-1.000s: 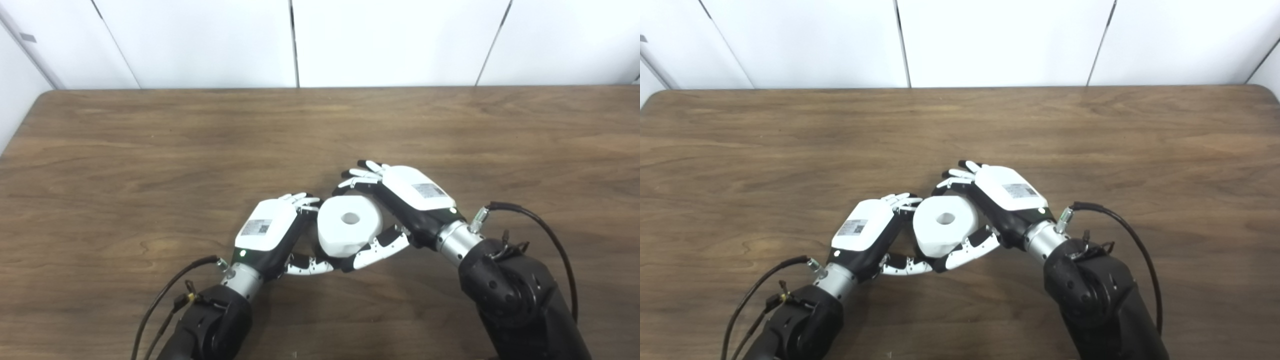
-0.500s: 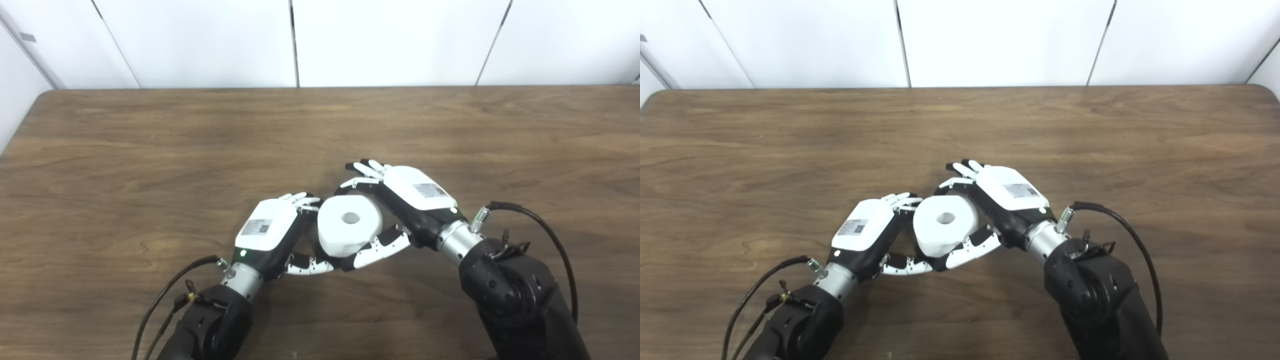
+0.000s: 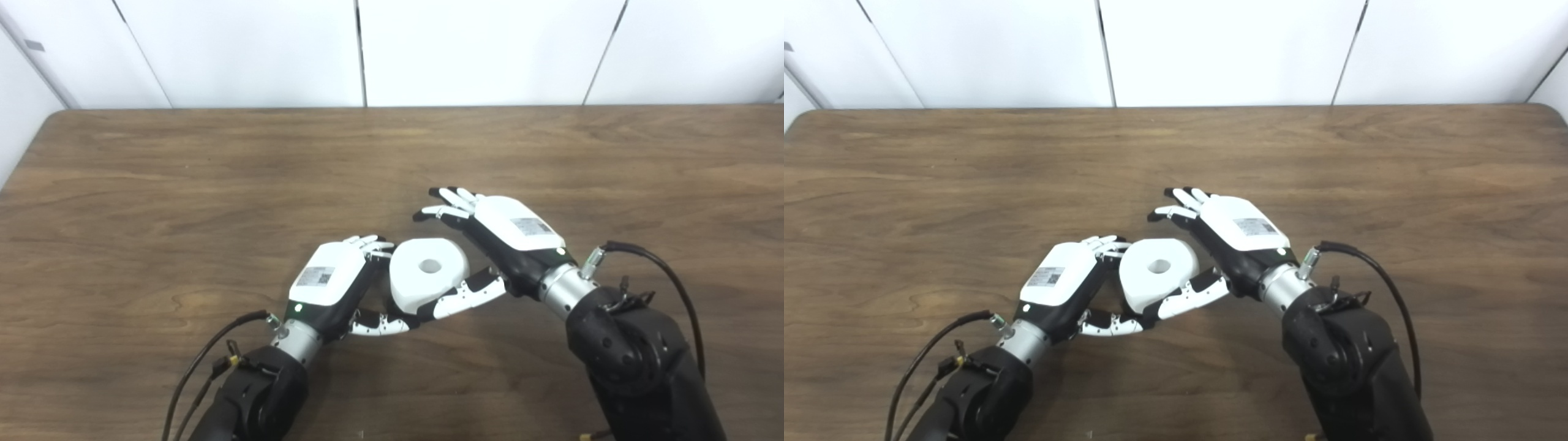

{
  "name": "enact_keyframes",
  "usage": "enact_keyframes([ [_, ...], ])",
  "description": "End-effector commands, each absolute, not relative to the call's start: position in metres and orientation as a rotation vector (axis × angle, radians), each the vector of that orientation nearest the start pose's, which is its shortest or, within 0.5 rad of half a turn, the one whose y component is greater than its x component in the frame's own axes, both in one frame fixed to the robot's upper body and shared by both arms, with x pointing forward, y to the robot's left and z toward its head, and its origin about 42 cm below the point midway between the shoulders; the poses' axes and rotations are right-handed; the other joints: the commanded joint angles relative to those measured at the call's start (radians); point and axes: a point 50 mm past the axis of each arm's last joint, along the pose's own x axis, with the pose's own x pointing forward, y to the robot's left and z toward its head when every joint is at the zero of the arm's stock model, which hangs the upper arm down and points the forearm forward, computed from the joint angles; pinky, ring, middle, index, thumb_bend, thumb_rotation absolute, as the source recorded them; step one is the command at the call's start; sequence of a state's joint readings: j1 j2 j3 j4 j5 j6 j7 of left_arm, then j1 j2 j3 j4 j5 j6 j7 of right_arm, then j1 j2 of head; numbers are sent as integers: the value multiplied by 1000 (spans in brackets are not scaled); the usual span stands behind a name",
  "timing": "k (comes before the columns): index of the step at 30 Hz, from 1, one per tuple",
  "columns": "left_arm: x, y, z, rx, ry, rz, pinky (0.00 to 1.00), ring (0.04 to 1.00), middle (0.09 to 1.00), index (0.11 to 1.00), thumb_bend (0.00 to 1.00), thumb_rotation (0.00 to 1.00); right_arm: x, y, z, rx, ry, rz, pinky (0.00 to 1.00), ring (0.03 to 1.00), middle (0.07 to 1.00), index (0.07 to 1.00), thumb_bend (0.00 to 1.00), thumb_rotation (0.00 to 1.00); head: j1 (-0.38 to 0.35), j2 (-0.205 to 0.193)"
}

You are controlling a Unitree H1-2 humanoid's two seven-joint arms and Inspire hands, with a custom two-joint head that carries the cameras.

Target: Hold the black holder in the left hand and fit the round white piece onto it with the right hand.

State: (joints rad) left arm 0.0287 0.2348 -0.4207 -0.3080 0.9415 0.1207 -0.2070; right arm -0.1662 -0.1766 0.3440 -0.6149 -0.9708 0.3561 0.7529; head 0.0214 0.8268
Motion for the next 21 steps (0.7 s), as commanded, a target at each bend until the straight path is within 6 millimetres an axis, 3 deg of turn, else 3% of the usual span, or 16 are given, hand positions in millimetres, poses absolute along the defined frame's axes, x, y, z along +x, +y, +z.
enact_keyframes([
  [1, 244, 165, 129, 1149, -153, -473, 886, 881, 807, 489, 520, 50, 265, -152, 262, -1116, -234, 498, 1000, 1000, 1000, 906, 1000, 557, 0, 0],
  [9, 246, 170, 128, 1128, -146, -450, 879, 865, 792, 488, 521, 51, 256, -159, 265, -1082, -216, 493, 1000, 1000, 1000, 954, 1000, 518, 0, -3],
  [19, 248, 173, 131, 1114, -114, -444, 881, 870, 808, 496, 523, 67, 253, -170, 264, -1081, -213, 466, 1000, 1000, 1000, 941, 1000, 515, 1, -5],
  [20, 248, 173, 131, 1087, -102, -444, 881, 873, 815, 598, 711, 102, 253, -171, 263, -1080, -212, 465, 1000, 1000, 1000, 940, 1000, 516, 1, -5],
  [21, 249, 173, 131, 1047, -83, -444, 885, 879, 822, 649, 781, 118, 253, -172, 263, -1080, -212, 464, 1000, 1000, 1000, 939, 1000, 518, 4, -6],
])
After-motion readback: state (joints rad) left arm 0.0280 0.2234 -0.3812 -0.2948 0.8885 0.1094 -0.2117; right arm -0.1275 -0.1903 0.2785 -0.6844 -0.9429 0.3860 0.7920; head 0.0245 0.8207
